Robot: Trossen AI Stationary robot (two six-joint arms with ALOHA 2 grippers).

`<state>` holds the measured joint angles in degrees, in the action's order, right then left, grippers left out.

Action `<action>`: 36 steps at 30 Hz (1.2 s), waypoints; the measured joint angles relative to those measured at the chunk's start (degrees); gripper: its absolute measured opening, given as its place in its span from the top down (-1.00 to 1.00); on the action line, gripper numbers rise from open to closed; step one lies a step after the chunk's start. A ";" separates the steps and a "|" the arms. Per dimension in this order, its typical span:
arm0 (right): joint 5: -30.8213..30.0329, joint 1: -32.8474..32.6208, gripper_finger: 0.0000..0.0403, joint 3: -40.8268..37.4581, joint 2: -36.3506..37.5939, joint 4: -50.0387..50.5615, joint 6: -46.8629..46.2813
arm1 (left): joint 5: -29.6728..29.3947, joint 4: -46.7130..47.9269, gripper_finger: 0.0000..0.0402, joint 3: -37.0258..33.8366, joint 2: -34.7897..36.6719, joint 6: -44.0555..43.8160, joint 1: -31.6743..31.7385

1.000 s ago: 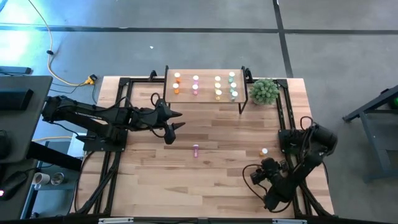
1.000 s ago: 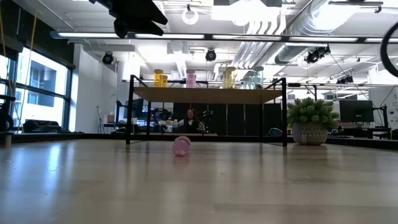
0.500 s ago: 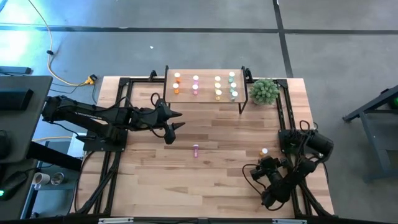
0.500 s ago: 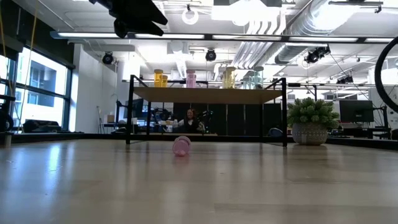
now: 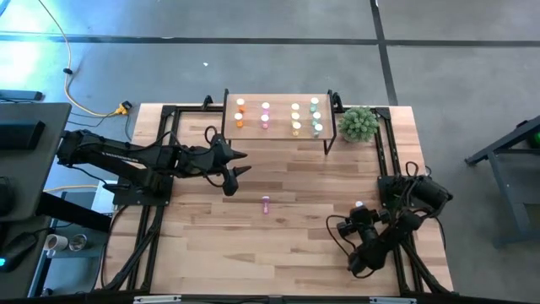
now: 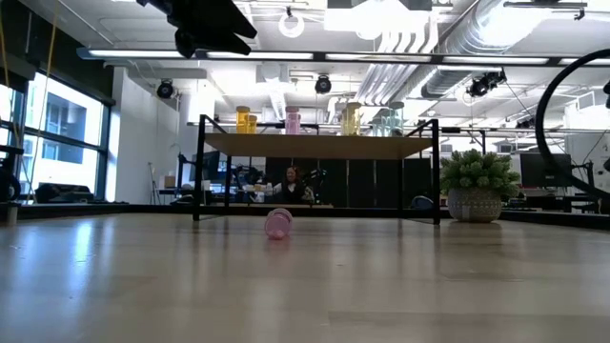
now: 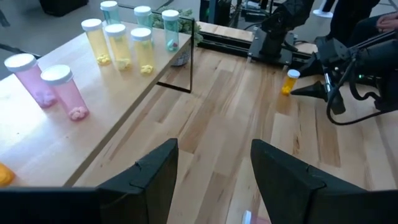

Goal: Pick and place medicine bottles onto shelf by color
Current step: Put the orange pill bottle on the shelf aligned with the other orange pill bottle

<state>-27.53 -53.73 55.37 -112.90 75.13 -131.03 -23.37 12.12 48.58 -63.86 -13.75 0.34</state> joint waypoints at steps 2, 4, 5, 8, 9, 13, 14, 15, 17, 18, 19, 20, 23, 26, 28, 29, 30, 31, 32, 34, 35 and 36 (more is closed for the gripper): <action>0.07 0.35 0.00 0.00 0.00 0.39 0.01 | 0.02 0.00 0.04 0.00 0.00 0.66 0.00; 0.38 0.55 0.02 0.00 0.00 0.46 0.07 | 0.01 0.00 0.04 0.00 0.00 0.87 0.00; 0.40 0.63 0.05 0.00 0.00 0.46 0.07 | 0.02 0.00 0.04 0.00 0.00 0.87 0.00; 0.42 0.84 0.18 0.00 0.00 0.46 0.07 | 0.02 0.00 0.04 0.00 0.00 0.89 0.00; 0.42 0.88 0.24 0.00 0.00 0.46 0.12 | 0.02 0.00 0.04 0.00 0.02 0.98 0.00; 0.07 0.97 0.46 0.00 0.00 0.46 0.55 | 0.02 0.00 0.04 0.00 0.02 2.38 0.00; -0.03 0.97 0.50 0.00 0.00 0.46 0.58 | 0.02 0.00 0.04 0.00 0.02 2.38 0.00; -0.11 0.97 0.54 0.00 0.00 0.47 0.58 | 0.02 0.00 0.04 0.00 0.02 2.39 0.00; -0.33 0.97 0.61 0.00 0.00 0.53 0.58 | 0.02 0.00 0.04 0.00 0.02 2.40 0.00; -0.35 0.97 0.63 0.00 0.00 0.55 0.56 | 0.02 0.00 0.04 0.00 0.02 2.40 0.00; -0.39 0.97 0.64 0.00 0.00 0.57 0.58 | 0.02 0.00 0.04 0.00 0.02 2.39 0.00; -0.39 0.97 0.65 0.00 0.00 0.57 0.58 | 0.02 0.00 0.04 0.00 0.02 2.40 0.00; -0.37 0.93 0.66 0.00 0.00 0.56 0.57 | 0.02 0.00 0.04 0.00 0.02 2.40 0.00; -0.35 0.93 0.67 0.00 0.00 0.49 0.56 | 0.02 0.00 0.04 0.00 0.02 2.40 0.00; -0.86 0.85 0.67 0.00 0.00 0.40 0.55 | 0.02 0.00 0.04 0.00 0.02 2.40 0.00; -1.59 0.84 0.67 0.02 0.00 0.36 0.57 | 0.02 0.00 0.04 0.00 0.02 2.40 0.00; -2.25 0.84 0.67 0.02 0.00 0.30 0.55 | 0.02 0.00 0.04 0.00 0.02 2.40 0.00; -2.51 0.83 0.67 0.04 0.01 0.23 0.55 | 0.02 0.00 0.04 0.00 0.02 2.40 0.00; -2.51 0.84 0.67 0.04 0.04 0.17 0.55 | 0.02 0.02 0.04 0.00 0.02 2.40 0.00; -2.63 0.84 0.67 0.04 0.07 -0.18 0.55 | 0.02 0.02 0.04 0.00 0.02 2.40 0.00; -2.67 0.82 0.67 0.04 0.07 -0.43 0.56 | 0.02 0.02 0.04 0.00 0.02 2.40 0.00; -2.72 0.82 0.67 0.04 0.07 -0.72 0.59 | 0.02 0.02 0.04 0.00 0.02 2.40 0.00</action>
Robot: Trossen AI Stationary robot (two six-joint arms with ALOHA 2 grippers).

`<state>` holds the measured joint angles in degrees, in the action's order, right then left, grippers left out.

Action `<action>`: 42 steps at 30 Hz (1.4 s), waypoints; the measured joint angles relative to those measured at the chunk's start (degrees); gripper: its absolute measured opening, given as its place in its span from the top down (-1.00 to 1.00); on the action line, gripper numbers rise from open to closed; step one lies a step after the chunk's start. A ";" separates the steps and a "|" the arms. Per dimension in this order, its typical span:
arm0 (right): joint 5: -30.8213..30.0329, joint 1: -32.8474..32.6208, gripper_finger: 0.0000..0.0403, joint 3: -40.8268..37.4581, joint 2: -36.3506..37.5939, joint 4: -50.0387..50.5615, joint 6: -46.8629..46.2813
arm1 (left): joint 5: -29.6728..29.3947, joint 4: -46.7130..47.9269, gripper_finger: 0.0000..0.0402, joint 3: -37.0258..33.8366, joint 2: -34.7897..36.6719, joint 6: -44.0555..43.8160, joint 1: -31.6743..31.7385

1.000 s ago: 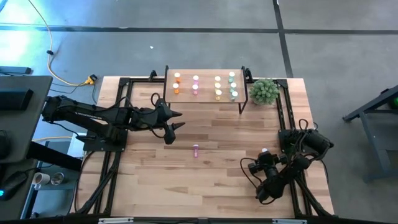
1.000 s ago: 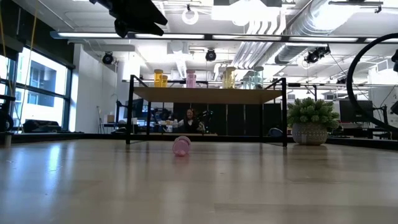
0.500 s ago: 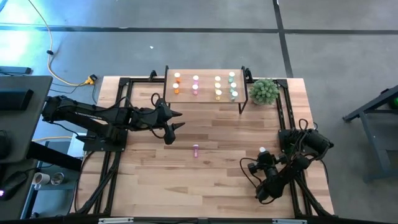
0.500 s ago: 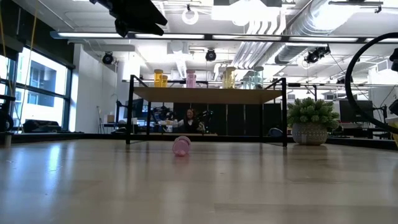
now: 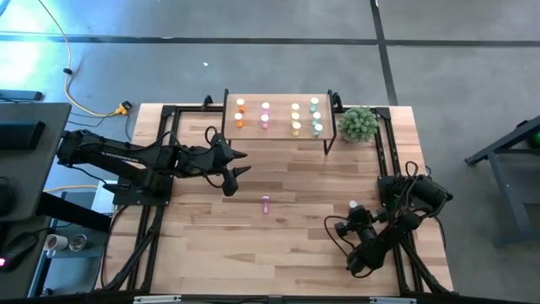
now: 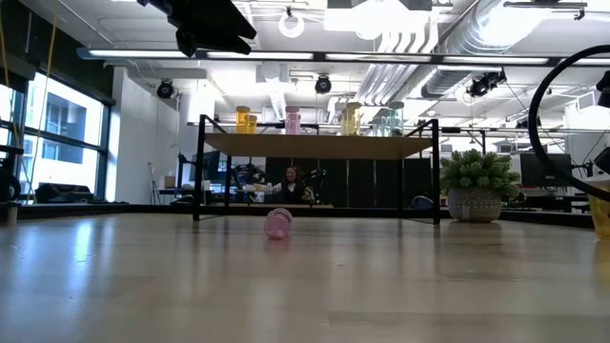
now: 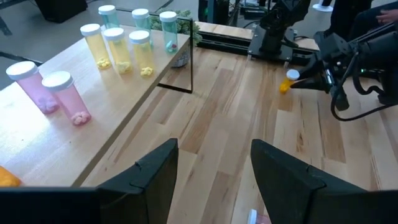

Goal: Pick and place medicine bottles onto shelf by color
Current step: Put the orange pill bottle on the shelf aligned with the other orange pill bottle, then put the orange pill bottle on the shelf aligned with the other orange pill bottles

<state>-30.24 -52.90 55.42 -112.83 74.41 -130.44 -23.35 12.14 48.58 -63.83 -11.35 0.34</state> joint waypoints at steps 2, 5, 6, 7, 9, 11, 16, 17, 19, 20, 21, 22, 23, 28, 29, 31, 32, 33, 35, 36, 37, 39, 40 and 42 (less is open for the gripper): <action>-1.08 0.00 0.67 0.29 0.02 -0.76 0.38 | 0.00 0.02 0.04 0.00 0.00 0.00 0.00; -3.81 0.00 0.67 1.88 0.06 -0.63 1.19 | 0.18 0.06 0.04 0.00 0.00 0.00 0.00; -4.39 0.00 0.67 2.38 0.06 -0.47 1.77 | 0.25 0.20 0.04 0.00 0.00 0.02 0.00; -4.74 0.00 0.68 2.81 0.06 -0.37 2.02 | 0.24 0.43 0.04 0.00 0.00 0.02 0.01; -5.37 0.00 0.69 3.37 0.06 -0.35 2.43 | 0.28 0.71 0.04 0.00 0.00 0.02 0.02; -7.06 0.00 0.73 4.05 0.06 -0.37 2.48 | 0.28 1.08 0.04 0.00 0.00 0.02 0.02; -7.48 0.02 0.85 4.24 0.06 -0.35 2.37 | 0.28 3.06 0.04 0.00 0.02 0.05 0.01; -7.46 0.03 0.87 4.24 0.06 -0.31 2.01 | 0.29 3.49 0.04 0.00 0.02 0.05 0.01; -7.49 0.02 0.89 4.24 0.06 -0.26 1.28 | 0.31 4.21 0.04 0.00 0.02 0.04 0.00; -7.49 0.04 0.89 4.24 0.06 -0.26 0.93 | 0.31 4.45 0.04 0.00 0.02 0.04 0.00; -7.47 0.04 0.89 4.24 0.14 -0.27 0.69 | 0.29 4.69 0.04 0.00 0.02 0.04 0.00; -7.47 0.12 0.89 4.22 0.44 -0.34 0.45 | 0.31 4.83 0.04 0.00 0.02 0.04 0.00; -7.47 0.42 0.88 4.22 1.07 -0.44 0.52 | 0.30 4.83 0.04 0.00 0.02 0.04 0.00; -9.21 1.93 0.76 4.22 7.02 -0.01 3.85 | 0.27 4.81 0.04 0.00 0.02 1.84 0.00; -9.20 2.33 0.72 4.22 8.54 0.63 4.80 | 0.27 4.80 0.04 0.00 0.02 2.26 0.00; -8.44 3.34 0.62 4.22 11.77 1.68 7.12 | 0.26 4.79 0.04 0.00 0.02 2.58 0.00; -8.06 3.86 0.58 4.17 13.44 1.84 8.64 | 0.26 4.81 0.04 0.00 0.02 2.60 0.00; -7.38 4.50 0.53 4.11 15.33 1.86 10.64 | 0.26 4.81 0.04 0.00 0.02 2.60 0.00; -5.83 6.17 0.45 4.09 19.01 1.89 15.06 | 0.26 4.81 0.04 0.00 0.02 2.60 0.00; -4.85 7.25 0.41 4.09 20.87 1.82 17.47 | 0.26 4.81 0.04 0.00 0.02 2.60 0.00; -3.84 8.41 0.38 4.09 22.68 1.79 19.83 | 0.26 4.81 0.04 0.00 0.02 2.60 0.00; -2.17 11.15 0.34 4.04 26.04 0.91 25.75 | 0.26 4.81 0.04 0.00 0.02 2.60 0.00; -1.34 12.61 0.33 3.76 27.73 -0.30 29.11 | 0.26 4.81 0.04 0.00 0.02 2.60 0.00; 0.98 15.98 0.31 2.58 30.88 -3.71 36.03 | 0.26 4.83 0.04 0.00 0.02 2.60 0.00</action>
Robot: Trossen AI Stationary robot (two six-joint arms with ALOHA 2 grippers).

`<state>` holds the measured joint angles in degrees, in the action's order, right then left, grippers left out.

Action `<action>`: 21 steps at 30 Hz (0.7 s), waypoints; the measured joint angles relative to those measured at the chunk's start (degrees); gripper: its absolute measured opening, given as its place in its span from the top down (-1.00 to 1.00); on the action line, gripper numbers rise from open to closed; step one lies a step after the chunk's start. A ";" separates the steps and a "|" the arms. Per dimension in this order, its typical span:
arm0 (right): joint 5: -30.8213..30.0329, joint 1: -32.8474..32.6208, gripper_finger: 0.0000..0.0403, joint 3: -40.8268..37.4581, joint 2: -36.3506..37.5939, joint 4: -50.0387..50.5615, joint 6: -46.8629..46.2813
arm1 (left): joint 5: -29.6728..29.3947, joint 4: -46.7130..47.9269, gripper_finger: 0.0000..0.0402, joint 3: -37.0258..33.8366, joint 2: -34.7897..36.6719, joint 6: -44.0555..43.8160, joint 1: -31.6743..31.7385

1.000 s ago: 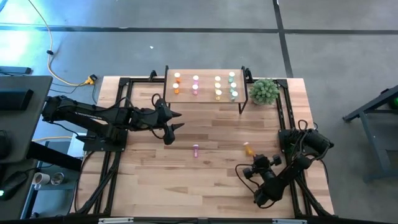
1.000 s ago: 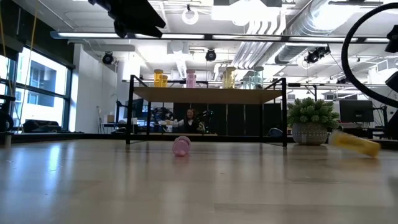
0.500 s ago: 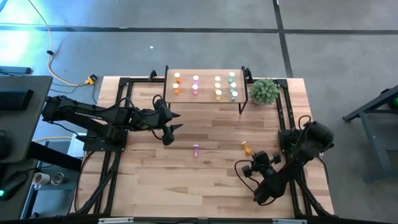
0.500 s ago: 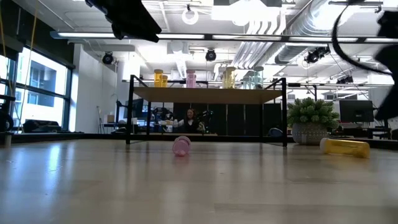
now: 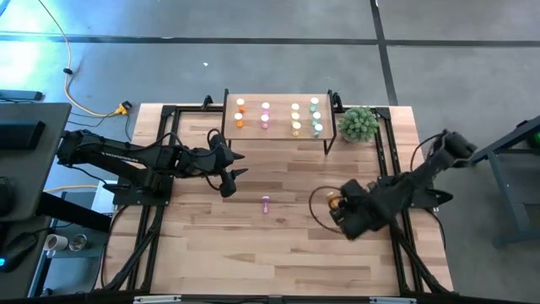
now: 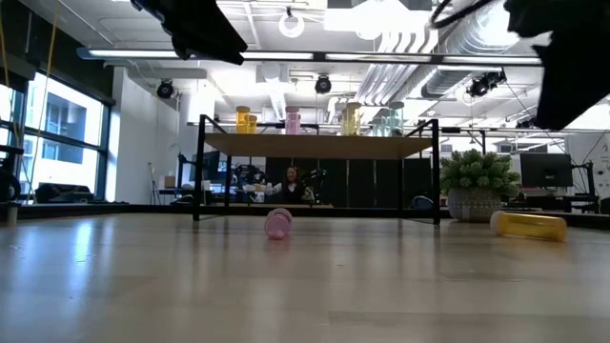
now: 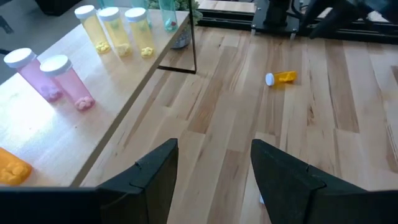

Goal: Pick and place medicine bottles onto shelf by color
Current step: Put the orange pill bottle on the shelf aligned with the other orange pill bottles

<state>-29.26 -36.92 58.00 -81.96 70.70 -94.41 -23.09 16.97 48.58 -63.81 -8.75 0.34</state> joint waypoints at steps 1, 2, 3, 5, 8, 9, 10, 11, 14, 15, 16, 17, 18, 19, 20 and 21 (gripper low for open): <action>1.57 1.80 0.30 -0.98 1.56 -2.28 3.45 | 0.00 0.00 0.04 0.00 0.00 0.00 0.00; 3.35 3.56 0.30 -2.26 2.89 -5.08 6.74 | 0.00 0.06 0.04 0.00 0.00 0.00 0.00; 5.07 5.12 0.30 -3.68 4.14 -8.06 9.87 | 0.00 0.33 0.04 0.00 0.00 0.00 0.00; 7.90 7.99 0.30 -6.55 6.22 -13.37 15.10 | 0.00 1.19 0.04 0.00 0.00 0.00 0.00; 10.75 11.37 0.30 -9.84 7.93 -19.38 20.35 | 0.00 2.41 0.04 0.00 0.00 0.00 0.00; 11.68 12.30 0.30 -10.73 8.12 -20.38 21.35 | -0.02 2.72 0.04 0.00 0.00 0.00 0.00; 12.66 13.19 0.30 -11.55 8.13 -20.92 22.17 | 0.00 2.97 0.04 0.00 0.00 0.00 0.00; 13.75 14.00 0.30 -12.44 8.13 -21.60 22.68 | 0.00 3.02 0.04 0.00 0.00 0.00 0.00; 16.65 15.66 0.30 -15.78 8.13 -25.66 23.85 | -0.01 2.99 0.04 0.00 0.00 0.00 0.00; 17.38 15.96 0.30 -16.79 8.13 -27.04 23.93 | -0.02 2.99 0.04 0.00 0.00 0.00 0.00; 17.81 16.13 0.30 -17.77 8.13 -28.26 23.94 | -0.02 2.97 0.04 0.00 0.00 0.00 0.00; 17.98 16.28 0.30 -18.67 8.13 -29.37 23.87 | -0.02 2.97 0.04 0.00 0.00 0.00 0.00; 17.99 16.36 0.30 -19.41 8.13 -30.00 23.45 | -0.02 2.97 0.04 0.00 0.00 0.00 0.00; 17.94 16.44 0.30 -19.94 8.13 -30.19 22.82 | -0.02 2.97 0.04 0.00 0.00 0.00 0.00; 17.83 16.45 0.30 -20.33 8.13 -30.16 22.60 | -0.02 2.97 0.04 0.00 0.00 0.00 0.00; 17.73 16.45 0.30 -20.62 8.13 -30.20 22.51 | -0.02 2.97 0.04 0.00 0.00 -0.01 0.01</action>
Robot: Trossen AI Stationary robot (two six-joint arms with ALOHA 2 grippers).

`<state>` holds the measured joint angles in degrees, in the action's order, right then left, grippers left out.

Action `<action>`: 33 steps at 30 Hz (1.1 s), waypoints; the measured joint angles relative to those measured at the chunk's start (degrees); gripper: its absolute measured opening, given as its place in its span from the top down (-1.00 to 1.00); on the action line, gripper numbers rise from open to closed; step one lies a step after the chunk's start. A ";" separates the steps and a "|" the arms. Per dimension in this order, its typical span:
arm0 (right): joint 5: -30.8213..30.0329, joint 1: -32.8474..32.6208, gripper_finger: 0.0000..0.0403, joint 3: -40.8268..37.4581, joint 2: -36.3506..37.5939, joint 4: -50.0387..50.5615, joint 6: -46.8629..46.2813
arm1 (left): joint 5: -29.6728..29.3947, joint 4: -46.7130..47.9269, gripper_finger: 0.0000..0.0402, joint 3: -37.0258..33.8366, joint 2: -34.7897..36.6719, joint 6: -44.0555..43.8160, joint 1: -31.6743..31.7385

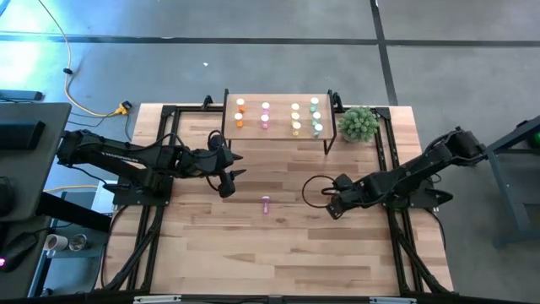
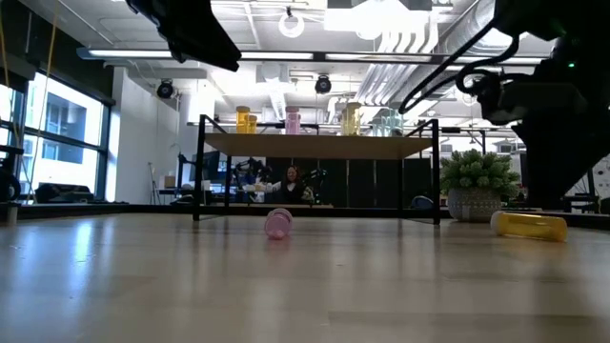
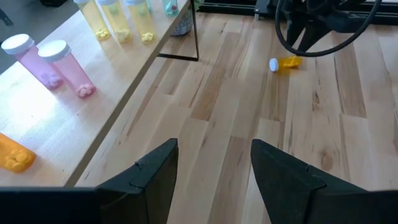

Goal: Pick and place medicine bottles onto shelf by color
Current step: Put the orange pill bottle on the shelf aligned with the other orange pill bottles

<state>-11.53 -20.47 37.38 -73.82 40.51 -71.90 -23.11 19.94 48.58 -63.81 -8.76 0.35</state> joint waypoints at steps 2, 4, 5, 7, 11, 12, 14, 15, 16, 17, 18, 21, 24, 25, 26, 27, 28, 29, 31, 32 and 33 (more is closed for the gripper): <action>-0.19 0.00 0.30 -0.27 0.00 -0.57 0.20 | 0.00 0.00 0.04 0.00 0.00 -0.02 -0.01; -0.23 -0.01 0.30 -0.72 0.00 -2.47 0.92 | 0.00 0.00 0.04 0.00 0.00 -0.02 -0.01; -0.23 -0.02 0.30 -1.00 -0.02 -3.12 1.29 | 0.00 0.00 0.04 0.00 0.00 -0.02 0.00; -0.26 0.00 0.30 -1.68 -0.46 -4.75 1.40 | 0.00 -0.02 0.04 0.00 0.00 -0.02 -0.01; -0.24 0.00 0.30 -2.75 -2.20 -5.47 0.79 | 0.00 -0.04 0.04 0.00 -0.02 -0.02 0.01; -0.26 0.08 0.30 -2.75 -2.80 -5.64 0.79 | 0.00 -0.06 0.04 0.01 -0.02 -0.02 0.00; -0.05 0.33 0.30 -2.74 -4.01 -6.80 1.44 | -0.02 -0.05 0.04 0.01 -0.02 -0.02 0.00; 0.26 0.54 0.30 -2.71 -4.69 -7.41 1.89 | -0.02 -0.05 0.04 0.02 -0.02 -0.02 0.00; 0.82 0.64 0.30 -2.71 -5.35 -7.74 2.36 | -0.02 -0.07 0.04 0.02 -0.02 -0.02 0.01; 1.50 0.89 0.30 -2.68 -6.18 -7.96 2.78 | -0.02 -0.04 0.04 0.02 -0.02 -0.02 -0.01; 2.26 1.04 0.30 -2.68 -7.00 -8.32 3.12 | 0.00 -0.06 0.04 0.02 -0.02 -0.02 0.00; 3.01 1.40 0.31 -2.40 -8.13 -8.81 3.81 | 0.00 -0.07 0.04 0.02 -0.02 -0.02 -0.01; 2.81 1.38 0.35 -2.42 -8.18 -9.00 3.83 | 0.00 -0.04 0.04 0.02 -0.02 -0.04 -0.01; 2.80 1.38 0.38 -2.35 -8.15 -8.88 3.83 | -0.01 -0.04 0.04 0.02 -0.02 -0.04 0.01; 2.80 1.38 0.42 -2.14 -8.17 -8.69 3.88 | -0.01 -0.04 0.04 0.02 -0.02 -0.14 0.01; 2.84 1.40 0.46 -1.90 -8.23 -8.66 4.14 | 0.00 -0.04 0.04 0.02 -0.02 -0.66 0.01; 3.01 1.40 0.51 -1.70 -8.27 -8.87 4.64 | 0.00 -0.02 0.04 0.02 -0.02 -1.55 0.01; 3.15 1.40 0.55 -1.42 -8.31 -9.34 5.09 | 0.06 -0.02 0.04 0.02 -0.02 -2.57 0.01; 3.72 1.36 0.62 -0.70 -8.37 -10.92 6.34 | 1.04 -0.02 0.04 0.02 -0.02 -4.31 0.01; 3.68 1.36 0.63 -0.48 -8.31 -11.50 7.28 | 2.12 0.01 0.04 0.02 -0.02 -4.77 0.01; 3.68 1.36 0.64 -0.42 -8.34 -12.02 8.17 | 3.40 0.08 0.04 0.02 -0.02 -5.21 0.01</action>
<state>-7.85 -19.11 36.96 -82.17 28.49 -63.73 -19.71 20.03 48.60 -63.83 -13.97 0.36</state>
